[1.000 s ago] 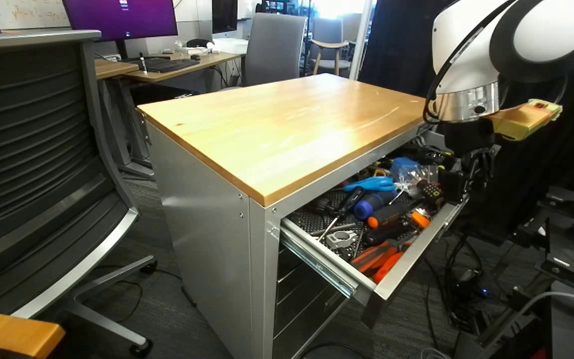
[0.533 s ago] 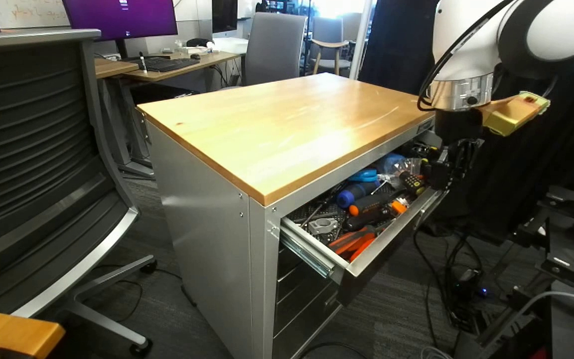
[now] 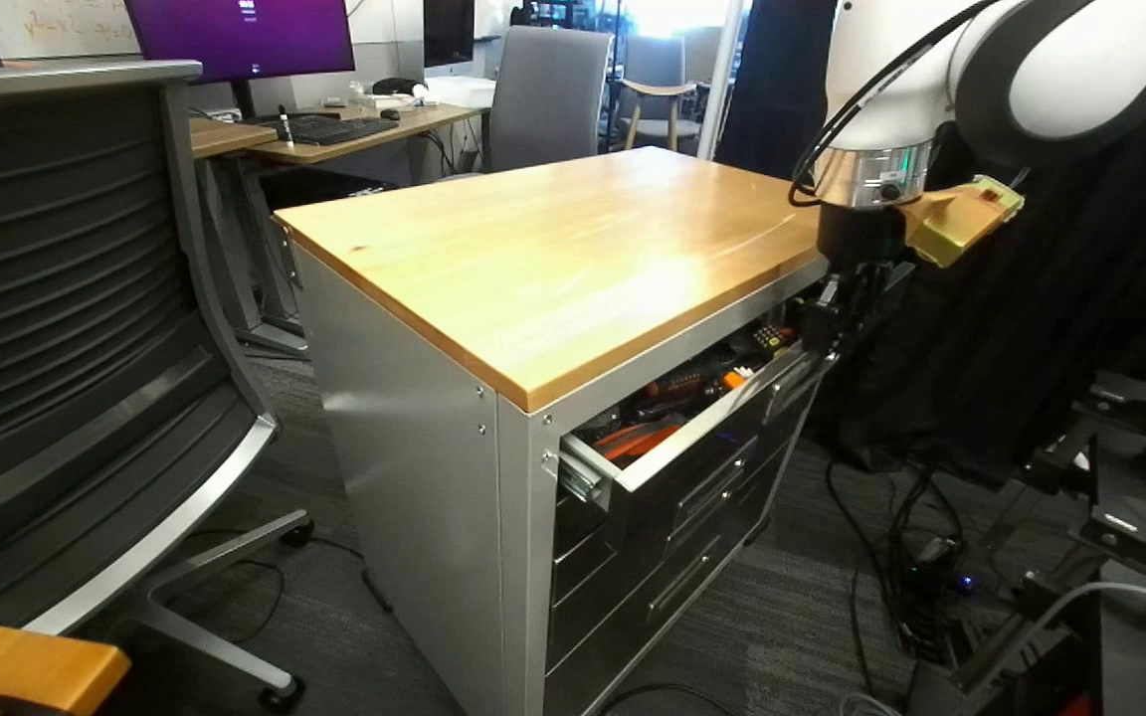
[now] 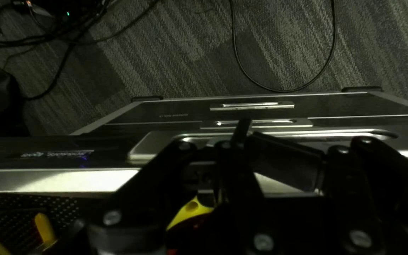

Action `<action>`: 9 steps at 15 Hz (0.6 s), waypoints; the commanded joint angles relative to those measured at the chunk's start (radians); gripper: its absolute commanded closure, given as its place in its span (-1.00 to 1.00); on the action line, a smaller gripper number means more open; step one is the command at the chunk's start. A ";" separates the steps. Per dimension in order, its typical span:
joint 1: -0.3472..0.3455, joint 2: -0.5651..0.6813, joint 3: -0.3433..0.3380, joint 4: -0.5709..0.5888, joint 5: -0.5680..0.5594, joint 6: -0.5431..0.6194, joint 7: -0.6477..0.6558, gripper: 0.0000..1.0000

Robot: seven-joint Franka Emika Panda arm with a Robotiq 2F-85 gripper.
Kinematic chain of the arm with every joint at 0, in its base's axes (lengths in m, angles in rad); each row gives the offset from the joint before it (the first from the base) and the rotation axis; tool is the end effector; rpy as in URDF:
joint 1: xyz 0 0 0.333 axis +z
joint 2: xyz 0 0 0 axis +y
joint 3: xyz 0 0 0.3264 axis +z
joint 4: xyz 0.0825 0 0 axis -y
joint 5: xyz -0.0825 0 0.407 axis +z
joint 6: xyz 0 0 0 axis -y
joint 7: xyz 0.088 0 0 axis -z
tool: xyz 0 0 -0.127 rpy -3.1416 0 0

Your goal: Put the screwdriver in the open drawer then close drawer

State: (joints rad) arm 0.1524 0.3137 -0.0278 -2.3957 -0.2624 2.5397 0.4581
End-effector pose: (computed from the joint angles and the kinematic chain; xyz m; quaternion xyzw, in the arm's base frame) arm 0.4862 0.0601 0.1430 0.9927 -0.0515 -0.0610 0.0903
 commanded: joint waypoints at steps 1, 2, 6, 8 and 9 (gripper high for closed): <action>0.055 0.130 -0.063 0.082 -0.121 0.125 0.065 0.99; 0.077 0.129 -0.086 0.081 -0.174 0.161 0.092 0.98; 0.142 0.139 -0.152 0.037 -0.265 0.341 0.132 0.99; 0.176 0.146 -0.183 0.010 -0.244 0.422 0.112 0.99; 0.177 0.134 -0.187 0.000 -0.299 0.458 0.151 0.99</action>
State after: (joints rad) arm 0.2866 0.4420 -0.1670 -2.3771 -0.4955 2.8830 0.5601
